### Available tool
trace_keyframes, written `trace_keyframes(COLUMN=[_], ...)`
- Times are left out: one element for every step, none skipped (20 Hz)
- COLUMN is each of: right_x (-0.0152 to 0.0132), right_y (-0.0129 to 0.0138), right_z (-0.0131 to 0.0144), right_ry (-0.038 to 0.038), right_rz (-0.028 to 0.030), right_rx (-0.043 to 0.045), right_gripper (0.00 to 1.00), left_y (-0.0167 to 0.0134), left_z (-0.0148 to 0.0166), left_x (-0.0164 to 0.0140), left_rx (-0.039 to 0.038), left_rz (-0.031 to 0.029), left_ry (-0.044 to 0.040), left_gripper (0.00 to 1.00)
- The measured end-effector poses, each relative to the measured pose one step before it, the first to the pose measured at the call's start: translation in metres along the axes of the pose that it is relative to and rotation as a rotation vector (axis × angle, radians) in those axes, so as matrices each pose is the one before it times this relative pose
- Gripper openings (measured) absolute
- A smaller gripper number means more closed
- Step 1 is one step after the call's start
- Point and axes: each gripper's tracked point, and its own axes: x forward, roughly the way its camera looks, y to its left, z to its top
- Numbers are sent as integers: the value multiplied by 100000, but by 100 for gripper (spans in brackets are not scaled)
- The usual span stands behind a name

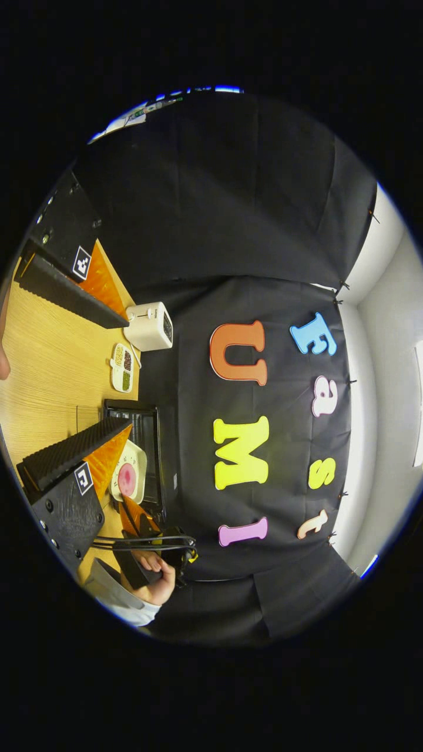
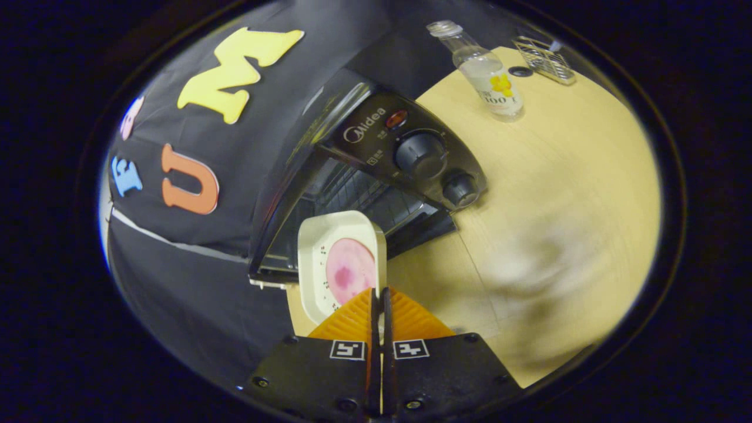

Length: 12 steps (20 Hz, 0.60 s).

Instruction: Open the electric oven with the left hand, put the food in, and close the electric oven.

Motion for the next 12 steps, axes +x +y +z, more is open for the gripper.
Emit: trace_keyframes(right_x=[771, 871, 765, 626, 641, 522, 607, 592, 626, 767, 661, 562], right_y=[299, 374, 361, 533, 468, 476, 613, 448, 462, 317, 198, 199], right_z=[249, 132, 158, 285, 375, 434, 567, 457, 482, 261, 378, 383], right_ry=[-2179, -1891, -1928, -2655, -3129, -3568, -3686, -3682, -2856, -2095, -1935, -2203], right_rz=[158, 676, 841, 753, 671, 689, 1188, 1379, 1698, 1375, 1095, 927], right_rx=[3784, 2539, 1110, 1835, 1744, 1544, 1621, 1590, 895, 6, -931, -884], right_gripper=[2, 2, 5, 2, 2, 5, 2, 5, 2, 6, 2, 6], left_y=[-126, -245, -301, -77, 68, -8, -78, 1, 59, 81, 74, -25], left_z=[-99, -122, -192, -161, 47, -28, -124, -190, -213, -322, -118, -271], left_x=[138, 99, 168, -62, 205, 35, 57, 80, 173, 115, 136, 79], left_rx=[-428, -433, -423, -285, -223, -286, -222, -90, 18, 139, -211, -487], left_rz=[-308, -838, -994, -470, -126, -202, -148, 35, 81, 149, 524, 24], left_ry=[43, 223, 544, 270, 189, -26, 277, 414, 564, 809, 934, 1060], left_gripper=[96, 96, 96, 96, 96, 96, 96, 96, 96, 96, 96, 96])
